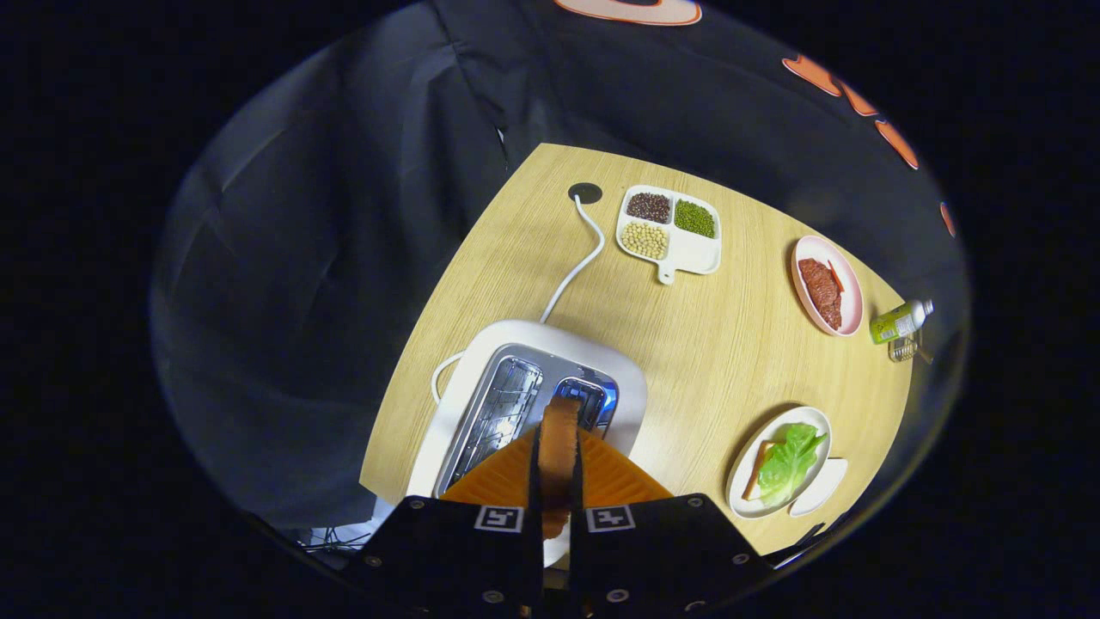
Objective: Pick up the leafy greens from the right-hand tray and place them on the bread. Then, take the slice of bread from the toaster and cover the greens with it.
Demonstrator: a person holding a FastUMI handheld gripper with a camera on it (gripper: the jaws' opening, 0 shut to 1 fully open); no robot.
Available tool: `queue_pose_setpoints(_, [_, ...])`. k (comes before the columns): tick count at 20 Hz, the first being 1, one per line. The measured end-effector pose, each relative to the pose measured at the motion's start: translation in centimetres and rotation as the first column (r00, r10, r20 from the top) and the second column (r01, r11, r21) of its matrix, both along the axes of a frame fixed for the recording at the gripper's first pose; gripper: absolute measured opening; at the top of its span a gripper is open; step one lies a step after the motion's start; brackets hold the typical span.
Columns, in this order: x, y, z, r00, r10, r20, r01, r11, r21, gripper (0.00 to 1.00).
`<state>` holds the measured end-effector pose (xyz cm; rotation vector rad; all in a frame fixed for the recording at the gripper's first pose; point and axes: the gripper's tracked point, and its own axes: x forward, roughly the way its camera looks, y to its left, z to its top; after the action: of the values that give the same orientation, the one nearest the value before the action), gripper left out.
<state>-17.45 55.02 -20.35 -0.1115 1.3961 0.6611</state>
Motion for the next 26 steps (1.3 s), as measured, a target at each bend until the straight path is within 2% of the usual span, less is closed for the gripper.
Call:
queue_pose_setpoints(4, [1.5, -2.2, 2.5, 0.997, -0.07, -0.027, 0.073, 0.992, 0.105, 0.11])
queue_pose_setpoints(8, [3.1, -5.6, 5.7, 0.986, -0.154, -0.066, 0.166, 0.955, 0.244, 0.11])
queue_pose_setpoints(12, [5.9, -12.1, 7.1, 0.975, -0.221, -0.005, 0.212, 0.928, 0.305, 0.1])
queue_pose_setpoints(19, [7.0, -22.7, 3.0, 0.949, -0.313, -0.03, 0.305, 0.893, 0.33, 0.1])
queue_pose_setpoints(23, [6.5, -27.0, -0.6, 0.935, -0.344, -0.084, 0.352, 0.88, 0.32, 0.1])
queue_pose_setpoints(26, [6.0, -29.2, -4.2, 0.927, -0.355, -0.122, 0.375, 0.883, 0.283, 0.1])
